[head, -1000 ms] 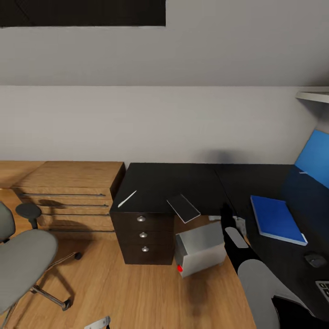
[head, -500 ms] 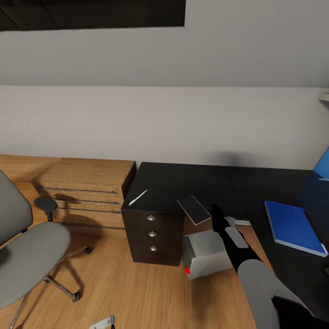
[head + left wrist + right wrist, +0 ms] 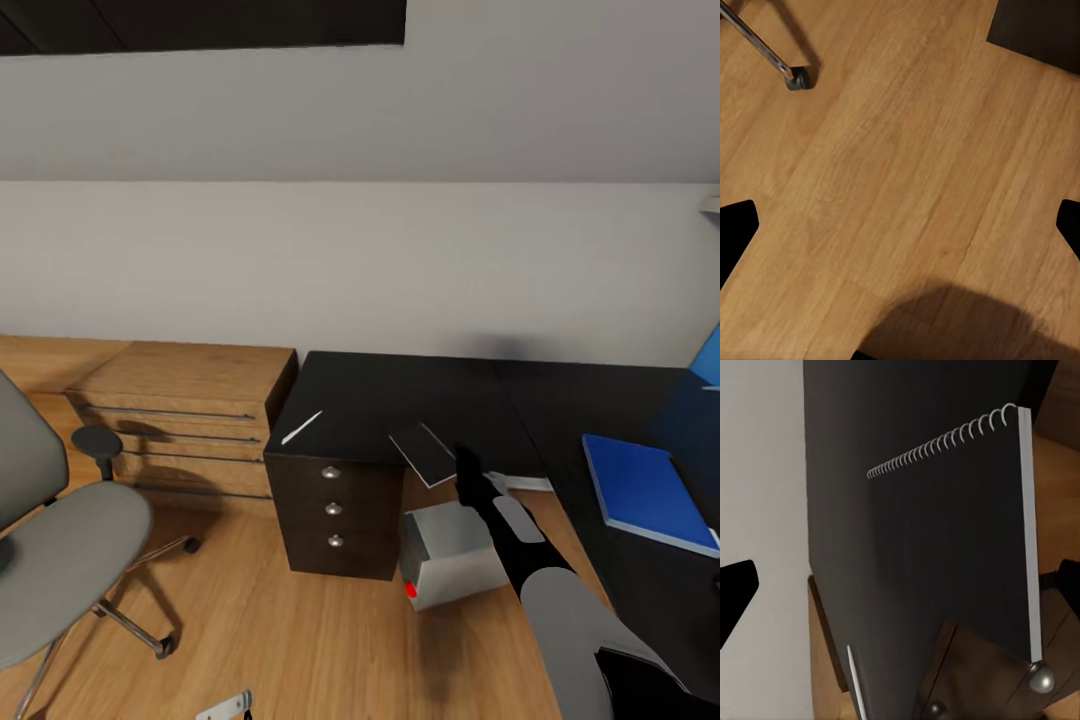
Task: In the bedroom, organize the workspace by keeping the computer under the desk, ensuring the monitor is on the desk, placing the keyboard on the desk next to the monitor, placing the mouse on the desk next to the keyboard, moving the folder from the swivel chair onto the desk next to the mouse, stacking the notebook on top of the folder with the pen on top of the notebook, and positioning the swivel chair next to the desk.
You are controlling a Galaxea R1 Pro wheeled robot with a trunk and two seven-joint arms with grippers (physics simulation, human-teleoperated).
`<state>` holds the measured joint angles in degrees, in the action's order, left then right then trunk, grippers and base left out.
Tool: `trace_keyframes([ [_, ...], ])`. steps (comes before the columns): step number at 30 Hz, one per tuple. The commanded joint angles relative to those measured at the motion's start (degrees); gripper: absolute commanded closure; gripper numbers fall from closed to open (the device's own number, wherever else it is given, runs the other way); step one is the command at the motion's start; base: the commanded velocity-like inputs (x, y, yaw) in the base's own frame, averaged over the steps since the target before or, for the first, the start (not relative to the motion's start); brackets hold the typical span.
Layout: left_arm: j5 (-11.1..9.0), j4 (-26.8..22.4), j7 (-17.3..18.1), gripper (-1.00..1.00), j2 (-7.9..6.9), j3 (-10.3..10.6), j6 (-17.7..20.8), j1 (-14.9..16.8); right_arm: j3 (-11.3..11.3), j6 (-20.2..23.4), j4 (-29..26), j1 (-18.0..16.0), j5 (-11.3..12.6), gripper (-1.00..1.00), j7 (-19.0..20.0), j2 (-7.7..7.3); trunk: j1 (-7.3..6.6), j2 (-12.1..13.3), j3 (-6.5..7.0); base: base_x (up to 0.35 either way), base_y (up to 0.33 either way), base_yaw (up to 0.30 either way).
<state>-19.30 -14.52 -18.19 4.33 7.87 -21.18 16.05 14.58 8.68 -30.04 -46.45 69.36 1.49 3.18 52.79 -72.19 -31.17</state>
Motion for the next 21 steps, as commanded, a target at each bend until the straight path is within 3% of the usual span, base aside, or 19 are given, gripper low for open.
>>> trace_keyframes([
  [1, -0.39, 0.02, -0.36, -1.0, -0.02, 0.49, -0.16, 0.04, 0.45, 0.39, -0.02, -0.04, 0.31, -1.0, 0.16, 0.09, 0.22, -0.45, -0.24, 0.0, 0.0, 0.0],
  [21, -0.39, 0.02, -0.35, -1.0, -0.02, 0.53, 0.0, 0.04, 0.45, 0.46, -0.02, -0.04, 0.32, -1.0, 0.26, 0.07, 4.62, -8.47, -3.83, 0.0, 0.0, 0.0],
])
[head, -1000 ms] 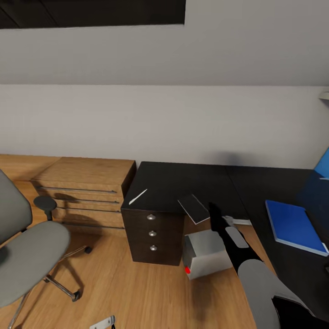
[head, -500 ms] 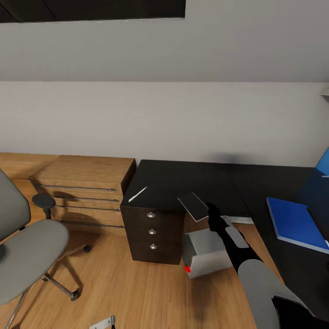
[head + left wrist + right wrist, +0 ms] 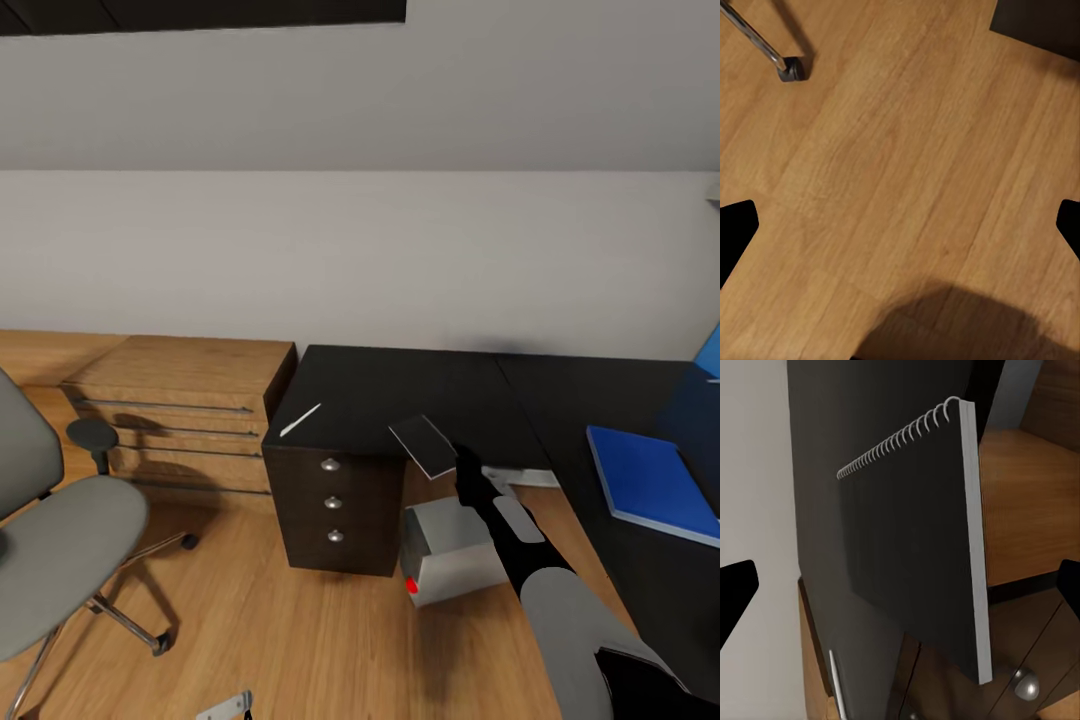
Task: In the bedroom, organize the workspace by keeping the computer under the desk, ensuring the monitor is on the desk, placing the keyboard on the desk next to the monitor, placing the mouse on the desk next to the keyboard, moving the folder from the swivel chair onto the desk next to the mouse, stacking the notebook on top of the folder with the pen on top of the notebook, and positioning the swivel chair next to the desk.
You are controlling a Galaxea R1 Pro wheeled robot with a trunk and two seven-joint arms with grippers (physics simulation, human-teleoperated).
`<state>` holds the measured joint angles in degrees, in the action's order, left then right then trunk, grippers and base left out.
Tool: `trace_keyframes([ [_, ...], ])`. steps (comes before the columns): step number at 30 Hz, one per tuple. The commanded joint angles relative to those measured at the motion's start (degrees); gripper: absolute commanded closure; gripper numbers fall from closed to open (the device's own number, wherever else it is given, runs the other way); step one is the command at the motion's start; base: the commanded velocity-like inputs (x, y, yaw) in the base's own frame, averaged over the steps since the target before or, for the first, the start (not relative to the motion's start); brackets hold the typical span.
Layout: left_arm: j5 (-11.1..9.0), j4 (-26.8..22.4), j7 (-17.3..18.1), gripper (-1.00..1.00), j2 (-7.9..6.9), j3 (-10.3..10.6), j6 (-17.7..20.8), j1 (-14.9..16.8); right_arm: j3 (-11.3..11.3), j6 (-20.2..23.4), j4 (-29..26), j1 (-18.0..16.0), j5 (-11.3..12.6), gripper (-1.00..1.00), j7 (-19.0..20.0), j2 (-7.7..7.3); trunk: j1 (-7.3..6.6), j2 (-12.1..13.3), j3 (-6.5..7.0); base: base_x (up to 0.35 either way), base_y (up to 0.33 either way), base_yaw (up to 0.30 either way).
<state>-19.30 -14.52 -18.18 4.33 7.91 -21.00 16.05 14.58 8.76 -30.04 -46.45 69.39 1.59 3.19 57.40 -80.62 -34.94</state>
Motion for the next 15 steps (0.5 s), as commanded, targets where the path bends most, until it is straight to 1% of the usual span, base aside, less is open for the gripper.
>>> trace_keyframes([
  [1, -0.39, 0.02, -0.36, -1.0, -0.02, 0.51, -0.18, 0.04, 0.45, 0.38, 0.02, -0.04, 0.3, -1.0, 0.17, 0.07, 0.22, -0.44, -0.24, 0.0, 0.0, 0.0],
  [12, -0.39, 0.02, -0.36, -1.0, -0.02, 0.44, -0.18, 0.04, 0.45, 0.38, 0.17, -0.04, 0.31, -1.0, 0.17, 0.09, 2.64, -4.86, -2.21, 0.0, 0.0, 0.0],
  [15, -0.39, 0.02, -0.16, -1.0, 0.03, 0.44, -0.34, 0.04, 0.45, 0.41, 0.24, -0.04, 0.31, -1.0, 0.17, 0.15, 2.64, -4.86, -2.21, 0.0, 0.0, 0.0],
])
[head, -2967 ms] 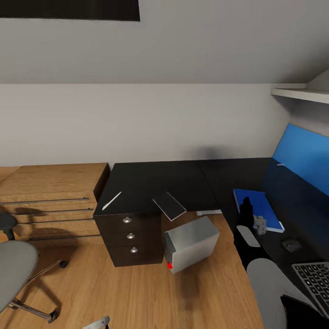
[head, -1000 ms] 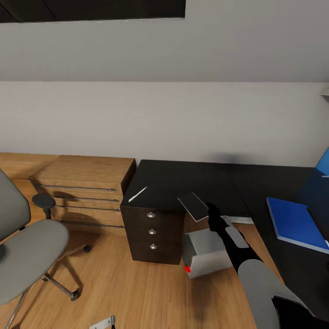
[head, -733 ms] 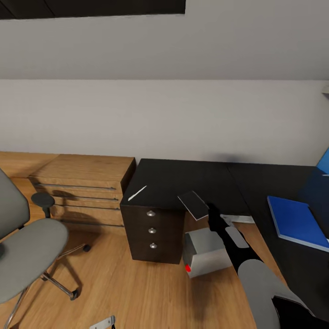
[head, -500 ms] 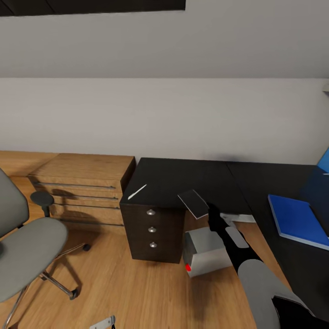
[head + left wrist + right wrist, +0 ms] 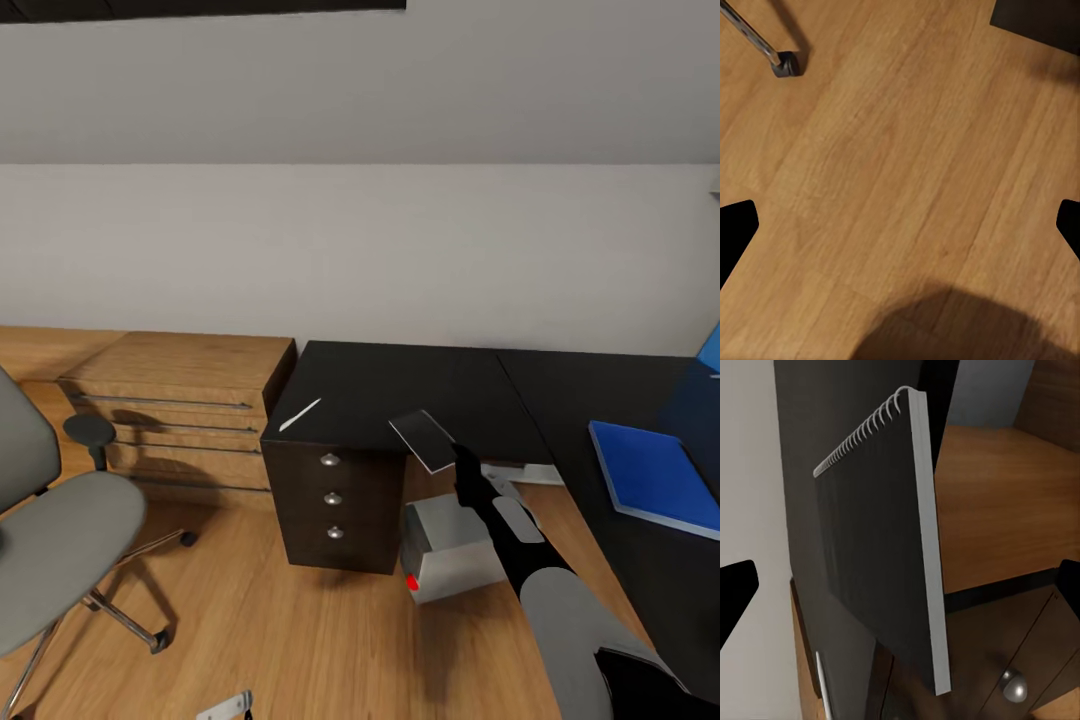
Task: In the bedroom, organize the workspace by keeping the computer under the desk, ensuring the monitor is on the desk, placing the keyboard on the desk next to the monitor, placing the mouse on the desk next to the keyboard, moving the folder from the swivel chair onto the desk next to the mouse, stacking the notebook on top of the folder with the pen on top of the notebook, and positioning the swivel chair next to the desk.
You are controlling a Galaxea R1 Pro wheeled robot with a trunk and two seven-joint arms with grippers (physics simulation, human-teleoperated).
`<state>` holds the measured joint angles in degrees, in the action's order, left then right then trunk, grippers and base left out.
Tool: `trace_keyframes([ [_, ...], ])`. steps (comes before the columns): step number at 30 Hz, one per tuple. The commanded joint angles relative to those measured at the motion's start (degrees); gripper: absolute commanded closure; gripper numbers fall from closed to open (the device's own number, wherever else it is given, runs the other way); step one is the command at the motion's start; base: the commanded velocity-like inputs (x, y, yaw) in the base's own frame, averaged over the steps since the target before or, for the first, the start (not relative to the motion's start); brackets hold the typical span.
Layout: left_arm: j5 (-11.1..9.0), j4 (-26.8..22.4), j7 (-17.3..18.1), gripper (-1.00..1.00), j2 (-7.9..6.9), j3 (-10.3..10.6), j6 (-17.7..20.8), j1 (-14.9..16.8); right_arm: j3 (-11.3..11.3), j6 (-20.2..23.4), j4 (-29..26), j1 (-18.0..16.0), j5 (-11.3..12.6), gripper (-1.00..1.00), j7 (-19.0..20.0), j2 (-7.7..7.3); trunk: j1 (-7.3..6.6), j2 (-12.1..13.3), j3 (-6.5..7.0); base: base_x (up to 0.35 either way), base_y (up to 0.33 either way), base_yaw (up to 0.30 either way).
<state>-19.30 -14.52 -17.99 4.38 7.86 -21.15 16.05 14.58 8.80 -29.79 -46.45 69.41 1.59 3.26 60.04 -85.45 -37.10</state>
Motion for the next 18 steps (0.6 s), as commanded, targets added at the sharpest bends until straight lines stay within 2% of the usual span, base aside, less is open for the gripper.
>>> trace_keyframes([
  [1, -0.39, 0.02, -0.28, -1.0, -0.03, 0.49, -0.23, 0.03, 0.45, 0.4, 0.02, -0.04, 0.29, -1.0, 0.17, 0.1, 0.0, -0.03, -0.05, 0.0, 0.0, 0.0],
  [3, -0.39, 0.02, -0.16, -1.0, -0.05, 0.53, -0.26, 0.03, 0.45, 0.41, 0.05, -0.04, 0.29, -1.0, 0.17, 0.13, 0.0, -0.03, -0.05, 0.0, 0.0, 0.0],
  [15, -0.39, 0.02, -0.14, -1.0, -0.07, 0.58, -0.18, 0.03, 0.45, 0.43, 0.17, -0.03, 0.22, -1.0, 0.25, 0.16, 2.63, -4.84, -2.2, 0.0, 0.0, 0.0],
  [18, -0.39, 0.02, -0.3, -1.0, -0.07, 0.52, -0.23, 0.03, 0.45, 0.43, 0.17, -0.03, 0.21, -1.0, 0.25, 0.14, 2.63, -4.84, -2.2, 0.0, 0.0, 0.0],
])
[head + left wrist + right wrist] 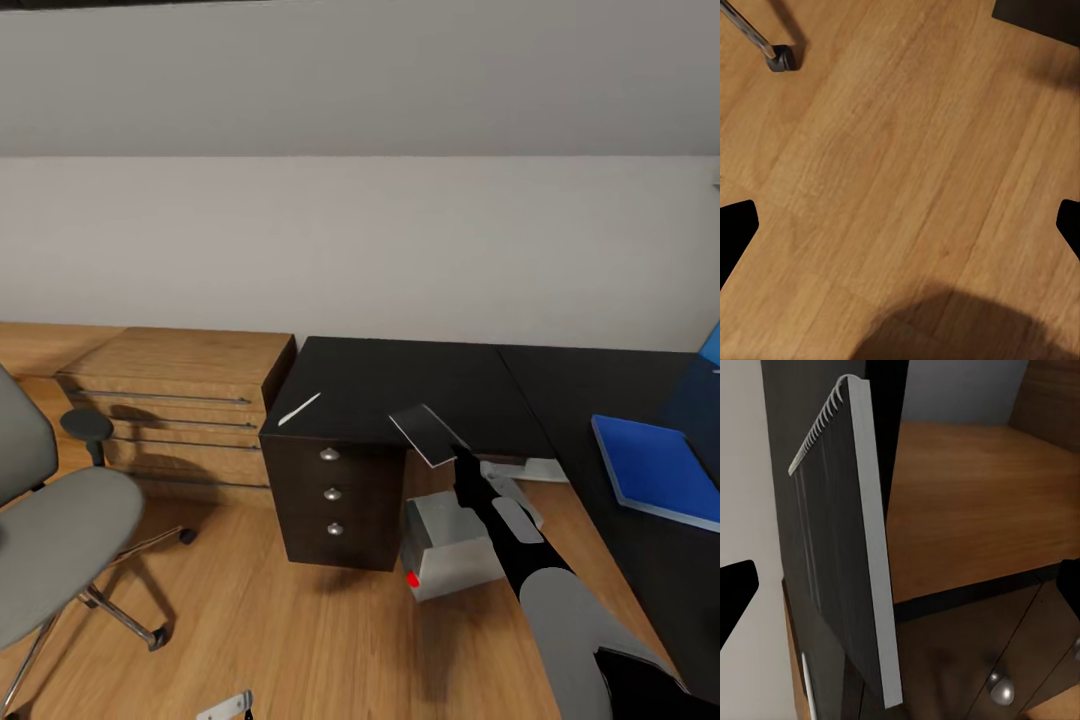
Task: In the bedroom, organize the workspace by keeping the computer under the desk, ensuring the monitor is on the desk, placing the keyboard on the desk next to the monitor, placing the mouse on the desk next to the keyboard, moving the folder from the swivel chair onto the desk next to the mouse, stacking the notebook on top of the folder with the pen on top of the notebook, and positioning the swivel chair next to the desk.
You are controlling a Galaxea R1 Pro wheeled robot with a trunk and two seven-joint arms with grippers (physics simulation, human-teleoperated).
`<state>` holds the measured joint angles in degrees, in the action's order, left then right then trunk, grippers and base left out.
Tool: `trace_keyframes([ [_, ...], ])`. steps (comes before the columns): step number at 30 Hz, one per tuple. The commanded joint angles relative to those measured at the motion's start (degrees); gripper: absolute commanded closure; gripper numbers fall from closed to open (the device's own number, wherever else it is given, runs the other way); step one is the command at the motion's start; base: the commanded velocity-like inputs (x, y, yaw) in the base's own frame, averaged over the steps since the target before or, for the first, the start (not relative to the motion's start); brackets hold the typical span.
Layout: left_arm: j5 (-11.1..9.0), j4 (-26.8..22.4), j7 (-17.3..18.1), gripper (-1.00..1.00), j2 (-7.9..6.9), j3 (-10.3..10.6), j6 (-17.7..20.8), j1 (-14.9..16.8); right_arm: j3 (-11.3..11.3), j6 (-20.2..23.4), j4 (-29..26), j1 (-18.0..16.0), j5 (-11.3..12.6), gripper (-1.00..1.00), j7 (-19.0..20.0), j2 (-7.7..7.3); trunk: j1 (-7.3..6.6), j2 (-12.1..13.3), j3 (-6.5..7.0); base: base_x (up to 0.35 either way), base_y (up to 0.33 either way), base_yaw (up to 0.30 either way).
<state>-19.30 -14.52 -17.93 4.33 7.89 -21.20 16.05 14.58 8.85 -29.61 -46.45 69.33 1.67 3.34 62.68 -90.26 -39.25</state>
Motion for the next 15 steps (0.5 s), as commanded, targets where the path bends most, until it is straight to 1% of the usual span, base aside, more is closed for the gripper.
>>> trace_keyframes([
  [1, -0.39, 0.02, -0.38, -1.0, -0.02, 0.49, -0.2, 0.03, 0.45, 0.37, -0.01, -0.04, 0.29, -1.0, 0.17, 0.07, 0.0, -0.02, -0.05, 0.0, 0.0, 0.0],
  [10, -0.39, 0.02, -0.33, -1.0, -0.1, 0.48, -0.33, 0.03, 0.45, 0.38, -0.01, -0.03, 0.29, -1.0, 0.17, 0.07, 0.0, -0.02, -0.05, 0.001, 0.0, 0.0],
  [15, -0.31, 0.08, -0.29, -1.0, -0.22, 0.45, -0.33, 0.03, 0.42, 0.38, 0.01, -0.04, 0.29, -1.0, 0.17, 0.08, 0.0, -0.02, -0.05, 0.037, 0.0, 0.0],
])
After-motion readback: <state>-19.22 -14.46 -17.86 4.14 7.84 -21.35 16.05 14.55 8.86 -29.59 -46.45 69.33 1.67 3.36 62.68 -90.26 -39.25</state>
